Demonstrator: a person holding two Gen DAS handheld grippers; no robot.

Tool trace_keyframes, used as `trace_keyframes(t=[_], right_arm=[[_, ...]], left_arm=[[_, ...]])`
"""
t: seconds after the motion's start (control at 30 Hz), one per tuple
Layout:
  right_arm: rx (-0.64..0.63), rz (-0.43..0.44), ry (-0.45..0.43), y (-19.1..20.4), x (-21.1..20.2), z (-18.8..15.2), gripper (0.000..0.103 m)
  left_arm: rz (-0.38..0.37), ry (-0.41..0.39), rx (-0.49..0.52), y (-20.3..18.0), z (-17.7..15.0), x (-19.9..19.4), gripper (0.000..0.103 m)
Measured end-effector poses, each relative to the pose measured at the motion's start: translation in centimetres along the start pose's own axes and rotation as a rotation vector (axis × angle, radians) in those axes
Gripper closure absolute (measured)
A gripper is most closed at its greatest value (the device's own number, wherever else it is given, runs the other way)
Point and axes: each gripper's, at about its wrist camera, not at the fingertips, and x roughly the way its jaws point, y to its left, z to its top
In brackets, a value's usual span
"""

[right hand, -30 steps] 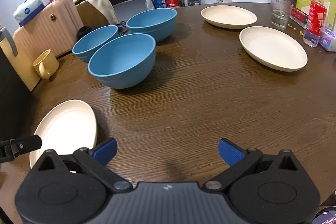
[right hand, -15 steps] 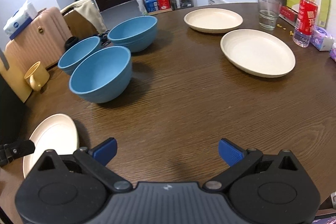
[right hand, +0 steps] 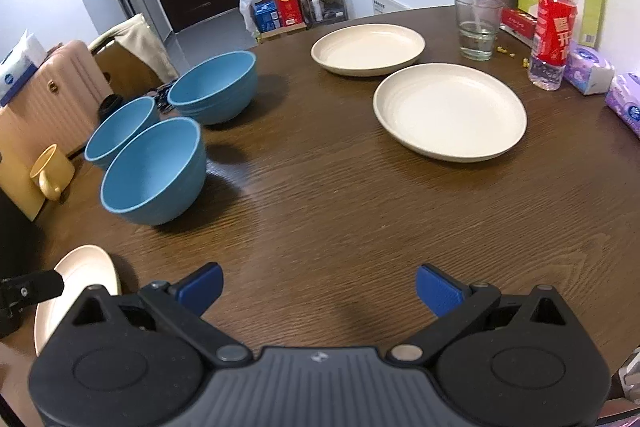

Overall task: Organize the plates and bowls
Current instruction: 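Move both tools back toward the cream plates beside the water glass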

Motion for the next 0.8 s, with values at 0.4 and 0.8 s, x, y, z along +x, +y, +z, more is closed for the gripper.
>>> trace_keyframes(t=[0.4, 0.8], right_arm=[[0.042, -0.012, -0.017, -2.6, -0.6, 0.8, 0.000], [0.093, -0.034, -0.004, -4.1, -0.1, 1.9, 0.000]], left_arm=[[-0.017, 0.008, 0.048, -3.2, 0.8, 0.6, 0.000], [-0.033, 0.038, 0.082, -5.6, 2.1, 1.3, 0.000]])
